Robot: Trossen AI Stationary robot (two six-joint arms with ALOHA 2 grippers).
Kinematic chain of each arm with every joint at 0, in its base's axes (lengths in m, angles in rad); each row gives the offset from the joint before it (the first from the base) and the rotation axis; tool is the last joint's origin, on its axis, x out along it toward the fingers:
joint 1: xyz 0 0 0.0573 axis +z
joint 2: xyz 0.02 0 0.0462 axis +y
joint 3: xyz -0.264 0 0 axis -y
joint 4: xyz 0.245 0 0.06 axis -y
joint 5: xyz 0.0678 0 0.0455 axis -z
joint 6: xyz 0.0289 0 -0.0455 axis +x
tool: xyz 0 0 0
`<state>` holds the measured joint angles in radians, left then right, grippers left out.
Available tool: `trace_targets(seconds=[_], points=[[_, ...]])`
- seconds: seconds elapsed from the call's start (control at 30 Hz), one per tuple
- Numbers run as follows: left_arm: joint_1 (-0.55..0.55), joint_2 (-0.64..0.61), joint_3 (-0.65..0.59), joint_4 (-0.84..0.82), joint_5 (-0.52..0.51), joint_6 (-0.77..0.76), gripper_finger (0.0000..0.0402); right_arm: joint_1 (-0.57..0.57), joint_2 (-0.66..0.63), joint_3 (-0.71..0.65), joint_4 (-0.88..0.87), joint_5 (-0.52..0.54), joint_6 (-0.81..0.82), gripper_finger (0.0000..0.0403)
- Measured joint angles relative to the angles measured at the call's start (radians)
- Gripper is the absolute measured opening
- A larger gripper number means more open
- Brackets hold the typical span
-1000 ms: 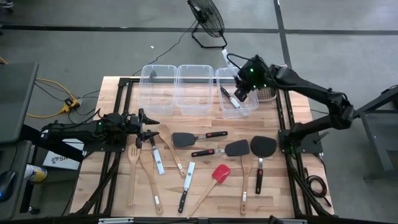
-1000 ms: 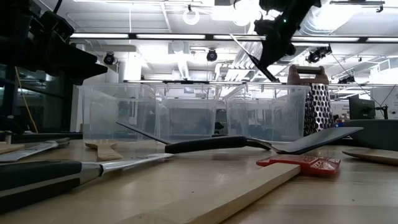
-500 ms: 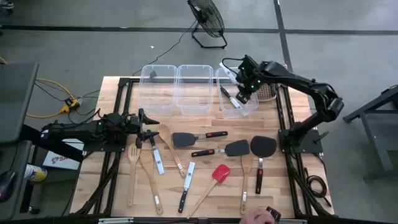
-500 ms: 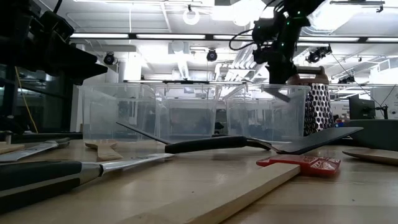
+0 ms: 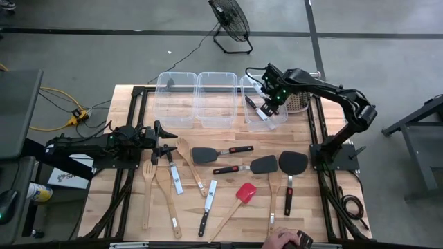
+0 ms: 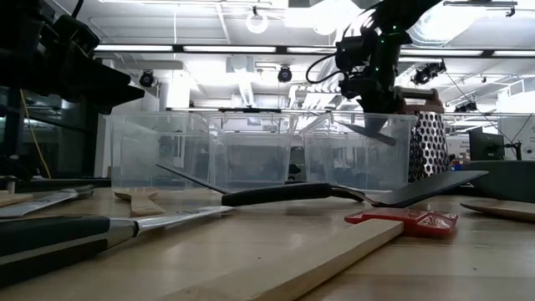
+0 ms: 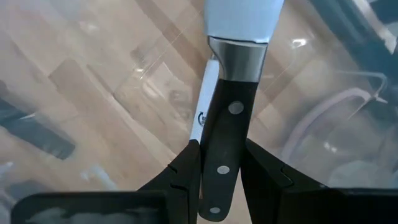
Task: Pick & Place Kitchen Items
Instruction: Put the black knife into the right bin
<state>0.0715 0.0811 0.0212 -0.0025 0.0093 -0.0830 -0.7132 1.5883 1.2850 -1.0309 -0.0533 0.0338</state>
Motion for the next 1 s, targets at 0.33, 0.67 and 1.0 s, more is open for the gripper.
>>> trace_targets(seconds=[0.33,0.67,1.0], points=[[0.000,0.000,0.000,0.000,0.000,0.000,0.0239,0.000,0.000,0.000,-0.008,0.009,0.026,0.0104],[0.000,0.000,0.000,0.000,0.000,0.000,0.0239,0.000,-0.001,-0.001,0.026,0.003,0.025,0.0108],[0.000,0.000,0.000,0.000,0.000,0.000,0.0239,0.010,-0.002,-0.001,0.043,-0.002,0.029,0.0109]])
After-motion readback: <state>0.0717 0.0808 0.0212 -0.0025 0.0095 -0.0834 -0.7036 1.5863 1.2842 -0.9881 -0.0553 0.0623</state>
